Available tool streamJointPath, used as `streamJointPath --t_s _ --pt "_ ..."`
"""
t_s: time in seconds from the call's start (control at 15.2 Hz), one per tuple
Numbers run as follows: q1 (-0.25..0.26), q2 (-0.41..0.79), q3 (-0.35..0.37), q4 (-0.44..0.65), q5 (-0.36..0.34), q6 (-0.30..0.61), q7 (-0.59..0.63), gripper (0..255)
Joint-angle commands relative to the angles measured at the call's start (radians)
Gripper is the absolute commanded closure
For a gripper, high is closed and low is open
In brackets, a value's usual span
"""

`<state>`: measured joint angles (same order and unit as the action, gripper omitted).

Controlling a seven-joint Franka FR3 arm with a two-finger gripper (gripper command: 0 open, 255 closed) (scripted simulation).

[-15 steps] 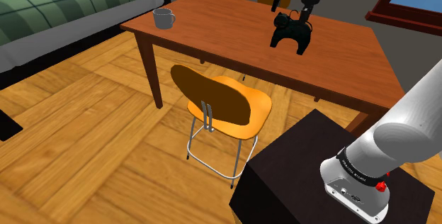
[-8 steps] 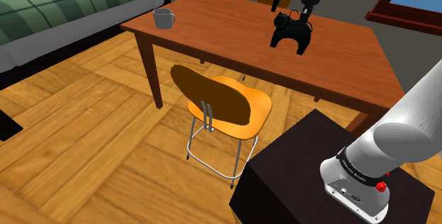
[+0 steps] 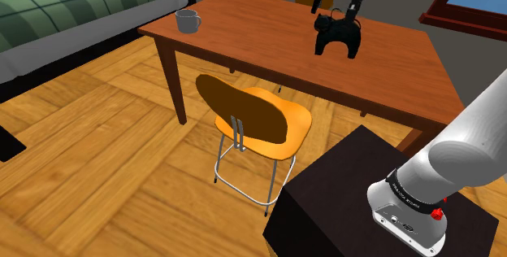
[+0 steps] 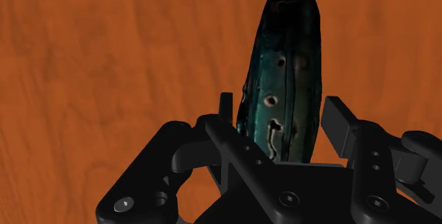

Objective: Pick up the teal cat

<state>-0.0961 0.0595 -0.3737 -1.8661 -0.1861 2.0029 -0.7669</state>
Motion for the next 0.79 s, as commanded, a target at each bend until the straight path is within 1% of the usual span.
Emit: streamJointPath --t_s 0.0,0.59,0.73 --pt "0.001 -0.007 0.001 0.021 -0.001 -0.026 -0.003 255" --pt "0.003 -0.016 0.002 0.131 0.004 -0.143 -0.022 255" --pt "0.003 -0.016 0.002 0.133 0.004 -0.145 -0.022 255"
